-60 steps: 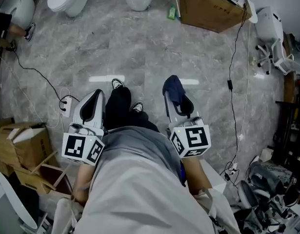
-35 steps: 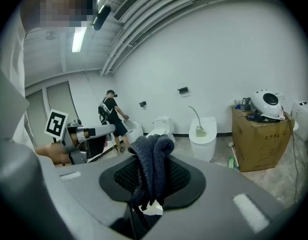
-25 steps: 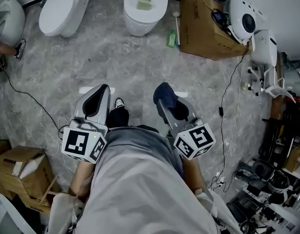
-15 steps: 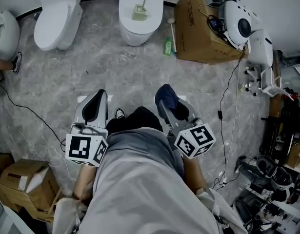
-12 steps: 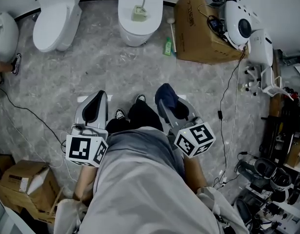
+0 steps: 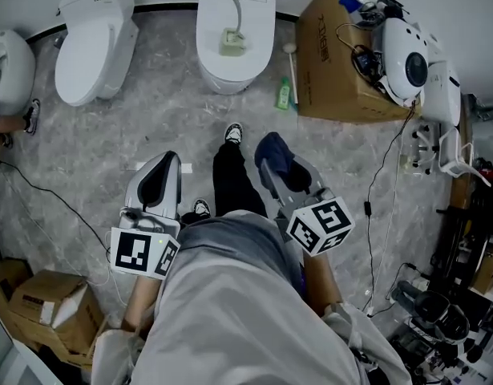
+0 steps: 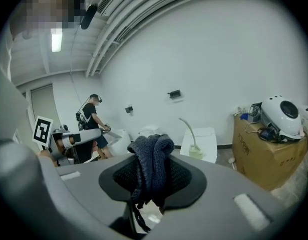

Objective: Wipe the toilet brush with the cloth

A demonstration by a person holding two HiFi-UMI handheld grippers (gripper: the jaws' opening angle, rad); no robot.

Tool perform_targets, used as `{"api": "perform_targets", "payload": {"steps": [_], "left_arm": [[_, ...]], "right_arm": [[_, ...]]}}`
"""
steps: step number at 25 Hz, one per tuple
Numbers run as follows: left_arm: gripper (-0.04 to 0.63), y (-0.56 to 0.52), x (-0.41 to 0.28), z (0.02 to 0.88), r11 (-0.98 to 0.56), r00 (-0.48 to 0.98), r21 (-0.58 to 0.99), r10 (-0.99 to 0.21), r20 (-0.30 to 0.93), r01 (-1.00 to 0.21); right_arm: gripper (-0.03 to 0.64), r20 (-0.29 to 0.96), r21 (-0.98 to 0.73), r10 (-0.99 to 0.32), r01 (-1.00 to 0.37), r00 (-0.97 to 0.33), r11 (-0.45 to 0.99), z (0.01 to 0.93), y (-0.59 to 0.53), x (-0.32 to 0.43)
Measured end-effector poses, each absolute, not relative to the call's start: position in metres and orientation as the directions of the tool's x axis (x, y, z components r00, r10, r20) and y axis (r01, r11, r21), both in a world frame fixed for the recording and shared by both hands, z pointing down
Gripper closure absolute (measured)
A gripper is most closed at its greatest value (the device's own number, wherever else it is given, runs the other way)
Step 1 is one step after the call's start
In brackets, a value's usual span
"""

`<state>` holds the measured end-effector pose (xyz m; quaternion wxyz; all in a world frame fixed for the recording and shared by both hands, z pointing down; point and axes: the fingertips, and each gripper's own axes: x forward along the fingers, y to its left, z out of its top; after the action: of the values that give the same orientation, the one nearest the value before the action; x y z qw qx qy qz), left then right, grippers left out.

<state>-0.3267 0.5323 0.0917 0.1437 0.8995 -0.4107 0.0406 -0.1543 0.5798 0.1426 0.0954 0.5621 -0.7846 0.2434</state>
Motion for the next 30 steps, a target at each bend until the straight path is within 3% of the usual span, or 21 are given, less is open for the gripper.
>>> {"api": "perform_targets", "payload": {"steps": [17,30], "left_arm": [[0.595,0.282,-0.167,0.125,-0.529,0.578,0.233,-0.739,0.346,-0.816],[0.595,0.191,-0.127,0.14,-0.459,0.508,0.218,-0.764,0.398,-0.861]], "right_arm": [[0.503,0.498,-0.349,-0.762,-0.9,-0.413,0.259,0.178,0.329,-0.001],[0.505,0.508,-0.405,-0.727,-0.873,-0.461,0.271,0.2,0.235,0.041]]}}
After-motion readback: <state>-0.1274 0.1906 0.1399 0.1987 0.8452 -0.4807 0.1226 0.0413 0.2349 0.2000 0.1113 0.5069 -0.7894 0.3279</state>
